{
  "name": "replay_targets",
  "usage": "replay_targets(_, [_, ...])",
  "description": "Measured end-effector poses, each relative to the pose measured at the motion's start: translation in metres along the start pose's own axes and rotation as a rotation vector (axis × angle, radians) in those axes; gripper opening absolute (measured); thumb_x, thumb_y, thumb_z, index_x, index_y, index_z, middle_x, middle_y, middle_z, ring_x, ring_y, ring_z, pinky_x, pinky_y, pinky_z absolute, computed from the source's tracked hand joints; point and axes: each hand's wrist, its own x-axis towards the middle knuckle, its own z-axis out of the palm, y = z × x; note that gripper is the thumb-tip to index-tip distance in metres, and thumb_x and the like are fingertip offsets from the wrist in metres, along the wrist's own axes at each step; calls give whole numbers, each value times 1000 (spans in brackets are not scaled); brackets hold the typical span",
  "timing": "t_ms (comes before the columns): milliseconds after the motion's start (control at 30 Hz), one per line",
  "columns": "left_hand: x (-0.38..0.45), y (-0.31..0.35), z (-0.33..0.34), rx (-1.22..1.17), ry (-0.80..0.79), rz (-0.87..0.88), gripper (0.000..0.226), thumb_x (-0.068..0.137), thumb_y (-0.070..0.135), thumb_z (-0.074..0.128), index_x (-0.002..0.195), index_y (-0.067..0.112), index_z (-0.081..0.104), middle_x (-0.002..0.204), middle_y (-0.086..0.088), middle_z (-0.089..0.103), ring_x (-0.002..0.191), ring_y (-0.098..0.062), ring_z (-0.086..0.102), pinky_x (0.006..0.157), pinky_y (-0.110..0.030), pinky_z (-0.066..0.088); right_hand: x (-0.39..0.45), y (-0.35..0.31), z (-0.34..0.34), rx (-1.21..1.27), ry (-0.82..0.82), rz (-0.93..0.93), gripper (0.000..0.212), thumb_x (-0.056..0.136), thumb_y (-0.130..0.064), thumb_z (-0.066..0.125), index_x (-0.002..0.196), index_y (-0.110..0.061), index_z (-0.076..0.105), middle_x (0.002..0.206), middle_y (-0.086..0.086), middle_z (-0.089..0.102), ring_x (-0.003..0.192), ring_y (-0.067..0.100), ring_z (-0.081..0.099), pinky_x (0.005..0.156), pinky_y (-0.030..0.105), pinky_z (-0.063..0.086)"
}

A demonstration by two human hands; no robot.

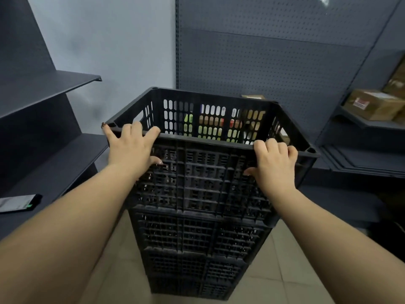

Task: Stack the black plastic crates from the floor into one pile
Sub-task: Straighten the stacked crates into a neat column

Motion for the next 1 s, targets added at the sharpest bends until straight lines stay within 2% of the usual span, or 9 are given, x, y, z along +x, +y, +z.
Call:
replay_targets(300, [34,-2,22,-30,31,-3,82,63,64,70,126,25,34,110,-14,45,105,-32,45,100,-76,21,34,1,32,37,23,4,72,48,-36,91,106,-9,58,90,11,54,87,35,52,88,50,35])
replay_targets(800, [51,66,26,-42,67,-110,82,64,58,75,127,27,32,108,-10,45,105,-30,44,98,-78,17,79,57,72,3,-46,-36,74,55,-40,88,114,-8,56,101,15,59,98,37,54,94,49,35])
replay_targets(1000, [73,92,27,-34,50,-162,82,67,58,72,130,27,31,110,-10,45,107,-29,43,99,-78,17,106,80,96,28,-36,-73,75,53,-40,89,112,-8,57,98,14,59,96,38,55,93,50,37])
